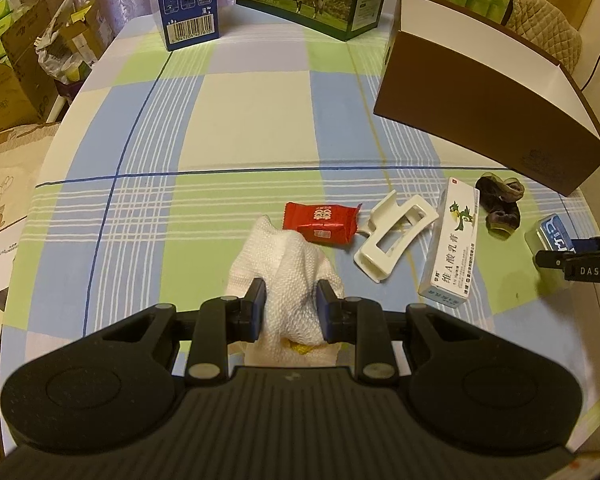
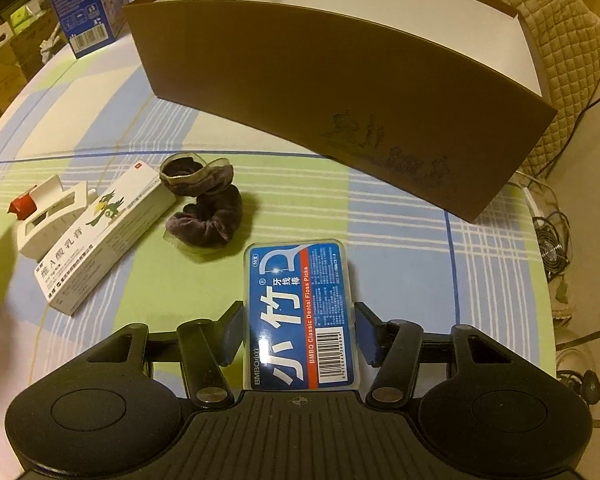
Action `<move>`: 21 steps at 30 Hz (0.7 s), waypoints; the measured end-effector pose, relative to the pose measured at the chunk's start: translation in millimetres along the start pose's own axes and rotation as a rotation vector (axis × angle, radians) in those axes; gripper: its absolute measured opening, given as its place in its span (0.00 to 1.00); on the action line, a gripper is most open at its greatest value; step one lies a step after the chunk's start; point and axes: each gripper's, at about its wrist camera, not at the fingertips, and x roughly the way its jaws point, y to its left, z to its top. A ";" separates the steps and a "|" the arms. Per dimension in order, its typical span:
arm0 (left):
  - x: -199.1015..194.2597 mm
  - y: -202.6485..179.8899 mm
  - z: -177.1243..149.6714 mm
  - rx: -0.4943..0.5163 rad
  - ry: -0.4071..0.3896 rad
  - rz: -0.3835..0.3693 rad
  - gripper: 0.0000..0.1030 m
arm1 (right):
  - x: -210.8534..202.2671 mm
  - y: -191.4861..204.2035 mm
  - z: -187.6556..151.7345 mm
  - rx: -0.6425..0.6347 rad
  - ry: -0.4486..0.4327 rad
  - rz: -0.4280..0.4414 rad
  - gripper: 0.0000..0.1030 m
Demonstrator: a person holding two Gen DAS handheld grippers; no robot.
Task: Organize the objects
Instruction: 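Carry the towel and toothpick case with both tools over the brown box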
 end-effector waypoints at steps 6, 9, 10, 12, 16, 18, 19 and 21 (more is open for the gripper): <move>-2.0 -2.8 1.3 0.008 -0.005 -0.006 0.22 | -10.2 0.4 -2.4 0.016 -0.022 0.027 0.52; -1.5 -5.8 3.4 0.014 -0.007 -0.011 0.22 | -18.0 0.3 -2.3 0.031 -0.033 0.048 0.52; -1.5 -7.1 4.3 0.017 -0.009 -0.014 0.22 | -20.4 0.5 -2.2 0.035 -0.036 0.055 0.52; -1.5 -10.3 6.5 0.024 -0.012 -0.019 0.22 | -25.7 1.0 -1.3 0.042 -0.045 0.067 0.52; -2.6 -17.9 11.0 0.039 -0.021 -0.034 0.22 | -37.6 0.8 0.6 0.064 -0.064 0.096 0.52; -3.4 -22.6 14.5 0.050 -0.028 -0.043 0.22 | -44.4 0.9 2.3 0.072 -0.076 0.110 0.52; -3.9 -25.4 16.2 0.055 -0.032 -0.047 0.22 | -47.4 0.8 3.1 0.074 -0.081 0.117 0.52; -5.0 -30.9 20.5 0.064 -0.042 -0.059 0.22 | -54.0 1.3 5.3 0.080 -0.092 0.128 0.52</move>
